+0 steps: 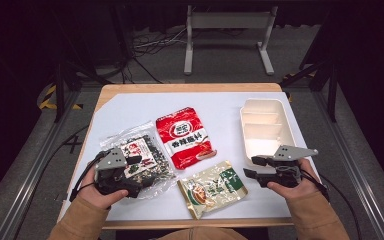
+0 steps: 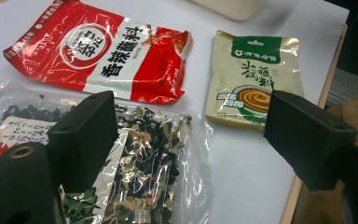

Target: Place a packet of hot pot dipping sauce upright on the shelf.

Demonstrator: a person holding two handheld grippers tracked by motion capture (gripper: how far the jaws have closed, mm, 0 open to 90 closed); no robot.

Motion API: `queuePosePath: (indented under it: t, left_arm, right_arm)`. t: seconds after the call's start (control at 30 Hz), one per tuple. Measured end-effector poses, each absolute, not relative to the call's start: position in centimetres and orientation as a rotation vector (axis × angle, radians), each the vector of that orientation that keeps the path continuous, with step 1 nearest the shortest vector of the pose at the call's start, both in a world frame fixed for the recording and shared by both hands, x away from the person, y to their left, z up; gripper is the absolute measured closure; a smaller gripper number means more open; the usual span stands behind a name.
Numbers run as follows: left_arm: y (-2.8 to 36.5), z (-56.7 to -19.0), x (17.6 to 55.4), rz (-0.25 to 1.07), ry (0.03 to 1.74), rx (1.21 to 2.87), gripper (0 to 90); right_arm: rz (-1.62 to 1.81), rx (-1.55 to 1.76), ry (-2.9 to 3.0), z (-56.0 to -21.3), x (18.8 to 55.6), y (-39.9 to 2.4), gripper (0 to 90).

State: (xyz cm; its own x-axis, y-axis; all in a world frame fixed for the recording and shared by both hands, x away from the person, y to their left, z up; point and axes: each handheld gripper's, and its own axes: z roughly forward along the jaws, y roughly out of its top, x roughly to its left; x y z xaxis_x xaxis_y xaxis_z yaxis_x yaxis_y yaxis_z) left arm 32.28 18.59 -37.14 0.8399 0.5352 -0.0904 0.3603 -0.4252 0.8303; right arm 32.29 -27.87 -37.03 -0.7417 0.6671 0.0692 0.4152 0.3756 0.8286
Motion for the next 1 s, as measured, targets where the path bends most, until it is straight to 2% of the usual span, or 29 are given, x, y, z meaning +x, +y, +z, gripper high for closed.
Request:
queuePosePath:
  t: [0.7,1.0]
  left_arm:
    - [18.7,-37.3,32.2,0.224,0.659,2.073,17.2]
    - [18.6,-37.6,32.3,0.215,0.662,2.081,17.0]
  right_arm:
    - [1.154,1.06,2.503,-38.7,32.4,-26.5,48.0]
    - [1.088,1.104,2.578,-40.4,32.7,-25.7,43.4]
